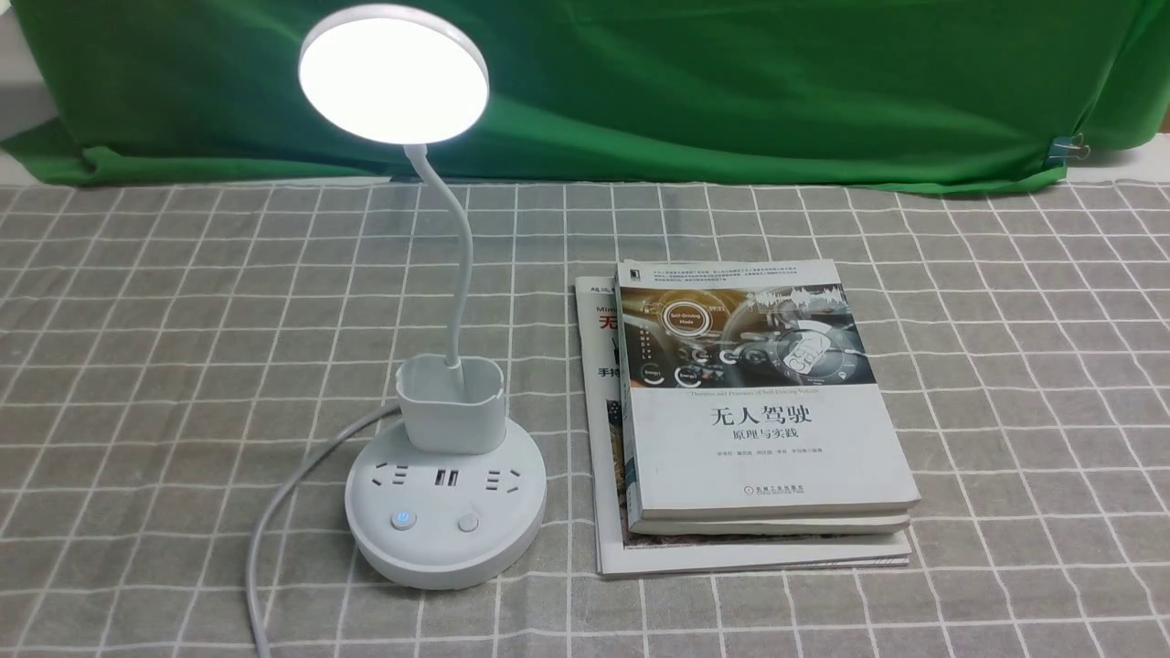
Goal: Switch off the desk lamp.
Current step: Use the left arm to press the button switch on the lamp holder
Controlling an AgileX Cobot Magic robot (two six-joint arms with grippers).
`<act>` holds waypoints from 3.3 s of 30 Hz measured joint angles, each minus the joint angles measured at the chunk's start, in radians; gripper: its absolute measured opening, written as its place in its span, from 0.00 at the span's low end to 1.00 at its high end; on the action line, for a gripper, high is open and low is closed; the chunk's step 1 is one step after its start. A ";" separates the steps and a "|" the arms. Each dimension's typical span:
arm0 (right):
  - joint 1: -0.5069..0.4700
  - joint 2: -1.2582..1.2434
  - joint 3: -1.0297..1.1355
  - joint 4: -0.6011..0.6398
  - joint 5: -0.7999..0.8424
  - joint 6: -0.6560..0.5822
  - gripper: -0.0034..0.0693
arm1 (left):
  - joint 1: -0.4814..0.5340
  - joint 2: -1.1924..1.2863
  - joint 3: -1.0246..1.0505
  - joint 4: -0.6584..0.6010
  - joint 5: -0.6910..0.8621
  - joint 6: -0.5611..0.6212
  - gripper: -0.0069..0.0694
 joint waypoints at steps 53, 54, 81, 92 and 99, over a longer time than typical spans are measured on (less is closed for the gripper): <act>0.000 0.000 0.000 0.000 0.000 0.000 0.10 | -0.532 1.727 -1.202 0.163 1.054 0.087 0.12; 0.000 0.000 0.000 0.000 0.000 0.000 0.10 | -0.532 1.734 -1.208 0.160 1.056 0.093 0.12; 0.000 0.000 0.000 0.000 0.000 0.000 0.10 | -0.538 1.834 -1.228 0.124 1.035 0.139 0.12; 0.000 0.000 0.000 0.000 0.000 0.000 0.10 | -0.553 1.758 -1.226 0.161 1.033 0.124 0.12; 0.000 0.000 0.000 0.000 0.000 0.000 0.10 | -0.553 1.851 -1.229 0.168 1.026 0.124 0.12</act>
